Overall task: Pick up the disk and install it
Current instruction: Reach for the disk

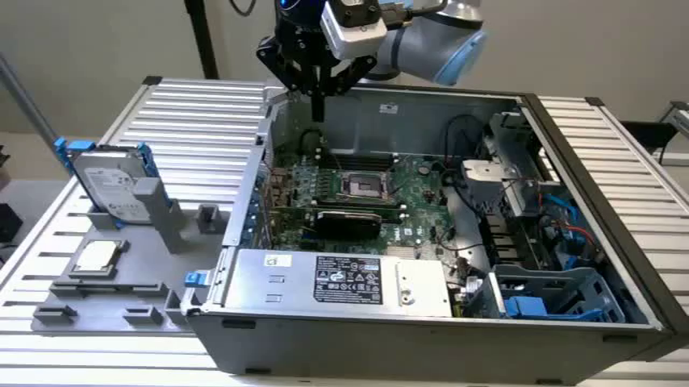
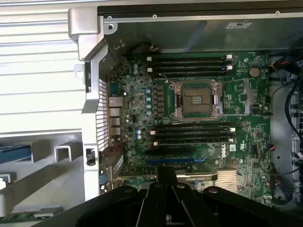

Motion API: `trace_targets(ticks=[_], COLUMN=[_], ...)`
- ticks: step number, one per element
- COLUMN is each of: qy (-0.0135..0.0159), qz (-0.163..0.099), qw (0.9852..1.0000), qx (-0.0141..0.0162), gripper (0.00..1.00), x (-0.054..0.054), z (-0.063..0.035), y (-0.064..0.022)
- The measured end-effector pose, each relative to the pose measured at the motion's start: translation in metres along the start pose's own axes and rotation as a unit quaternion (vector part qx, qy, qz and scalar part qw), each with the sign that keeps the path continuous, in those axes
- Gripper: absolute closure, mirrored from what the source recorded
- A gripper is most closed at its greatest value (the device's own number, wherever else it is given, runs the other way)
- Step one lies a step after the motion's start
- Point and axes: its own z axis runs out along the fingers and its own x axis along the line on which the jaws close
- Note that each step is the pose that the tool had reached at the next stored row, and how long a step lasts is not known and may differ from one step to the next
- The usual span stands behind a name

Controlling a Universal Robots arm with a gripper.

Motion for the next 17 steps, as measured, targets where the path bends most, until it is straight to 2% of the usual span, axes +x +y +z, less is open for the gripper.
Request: trace_targets(ticks=[14,17], qy=[0.0,-0.0009], qz=[0.0,0.0], qw=[1.0,1.0], qx=[0.0,0.0], gripper=[0.89,0.89], x=[0.001,0.013], z=[0.0,-0.0003], y=[0.0,-0.0009])
